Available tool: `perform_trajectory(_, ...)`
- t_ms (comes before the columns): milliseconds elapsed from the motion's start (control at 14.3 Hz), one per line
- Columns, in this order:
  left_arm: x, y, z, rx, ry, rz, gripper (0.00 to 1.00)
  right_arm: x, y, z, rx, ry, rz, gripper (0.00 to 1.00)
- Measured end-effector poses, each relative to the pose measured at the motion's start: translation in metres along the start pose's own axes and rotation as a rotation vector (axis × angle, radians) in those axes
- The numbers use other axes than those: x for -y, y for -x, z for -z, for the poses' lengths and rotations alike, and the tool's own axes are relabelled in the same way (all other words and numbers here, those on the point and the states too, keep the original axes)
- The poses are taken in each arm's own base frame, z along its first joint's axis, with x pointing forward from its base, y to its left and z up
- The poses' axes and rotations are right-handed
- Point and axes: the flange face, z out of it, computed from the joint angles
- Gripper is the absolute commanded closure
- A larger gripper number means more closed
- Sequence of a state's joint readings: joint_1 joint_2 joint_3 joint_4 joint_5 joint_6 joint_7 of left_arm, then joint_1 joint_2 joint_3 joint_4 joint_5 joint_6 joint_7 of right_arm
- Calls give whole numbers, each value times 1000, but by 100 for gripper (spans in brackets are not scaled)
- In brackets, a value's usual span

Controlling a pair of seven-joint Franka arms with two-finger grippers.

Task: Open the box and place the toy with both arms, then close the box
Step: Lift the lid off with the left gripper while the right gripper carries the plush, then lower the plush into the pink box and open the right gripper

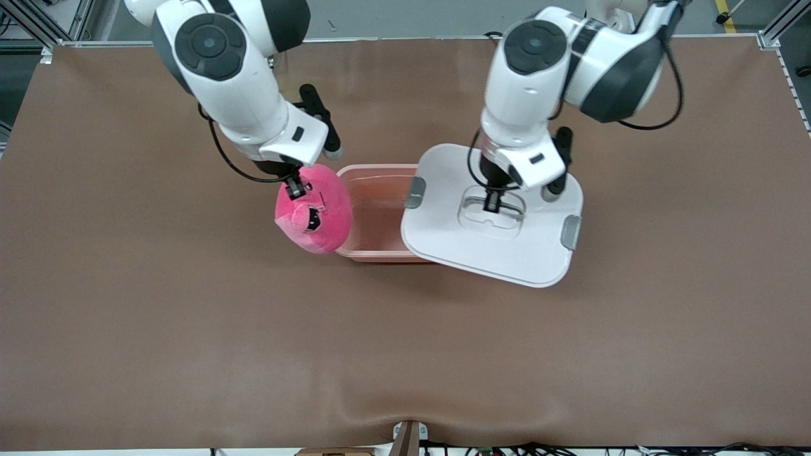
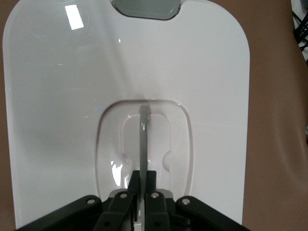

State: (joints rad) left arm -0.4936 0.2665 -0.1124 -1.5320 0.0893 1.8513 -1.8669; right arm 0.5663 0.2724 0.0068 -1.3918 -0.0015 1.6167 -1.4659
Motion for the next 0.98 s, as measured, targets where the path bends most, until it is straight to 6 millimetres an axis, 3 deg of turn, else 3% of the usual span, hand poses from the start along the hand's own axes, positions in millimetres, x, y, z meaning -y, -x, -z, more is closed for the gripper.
perform_trajectory(210,-7,-40,-3,6,-21,-70,100,2,-33,2,0,23,75,100)
perform_trajectory(420,-10,-57,-6,5,-30,-119,100,6,-64,0,0,34,132,100)
perform_trajectory(560,-11,-63,-5,6,-28,-157,100,7,-72,-4,1,27,148,100)
perform_trajectory(980,-16,-121,-7,15,-38,-270,100,7,-71,-19,7,-2,151,100)
